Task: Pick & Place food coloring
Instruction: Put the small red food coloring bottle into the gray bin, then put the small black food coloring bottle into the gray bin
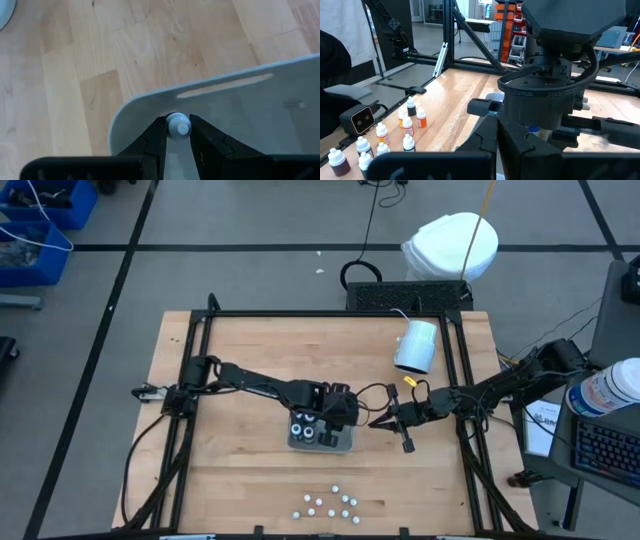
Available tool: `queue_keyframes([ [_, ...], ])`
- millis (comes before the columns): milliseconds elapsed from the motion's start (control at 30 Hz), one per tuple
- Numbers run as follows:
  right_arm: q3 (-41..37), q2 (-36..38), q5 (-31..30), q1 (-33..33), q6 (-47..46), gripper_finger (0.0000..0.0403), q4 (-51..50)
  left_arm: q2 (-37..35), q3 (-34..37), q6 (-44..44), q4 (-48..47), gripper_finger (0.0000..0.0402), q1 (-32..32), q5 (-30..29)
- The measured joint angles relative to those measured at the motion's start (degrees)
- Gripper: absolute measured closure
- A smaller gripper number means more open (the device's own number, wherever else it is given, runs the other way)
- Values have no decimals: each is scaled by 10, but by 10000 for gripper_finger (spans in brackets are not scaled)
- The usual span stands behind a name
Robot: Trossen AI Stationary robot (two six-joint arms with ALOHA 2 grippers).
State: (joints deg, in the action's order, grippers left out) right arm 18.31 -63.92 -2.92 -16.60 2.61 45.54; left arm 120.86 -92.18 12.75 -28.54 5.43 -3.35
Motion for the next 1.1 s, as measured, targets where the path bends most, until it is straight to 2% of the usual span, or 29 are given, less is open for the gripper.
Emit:
queue_keyframes([
  [767, 0, 0, 0, 0, 0, 399, -1, 31, 0, 18, 14, 320, 0, 7],
  [867, 0, 0, 0, 0, 0, 399, -1, 25, 0, 17, 10, 303, 3, 8],
  [1100, 0, 0, 0, 0, 0, 399, -1, -8, 0, 22, 8, 232, 4, 3],
])
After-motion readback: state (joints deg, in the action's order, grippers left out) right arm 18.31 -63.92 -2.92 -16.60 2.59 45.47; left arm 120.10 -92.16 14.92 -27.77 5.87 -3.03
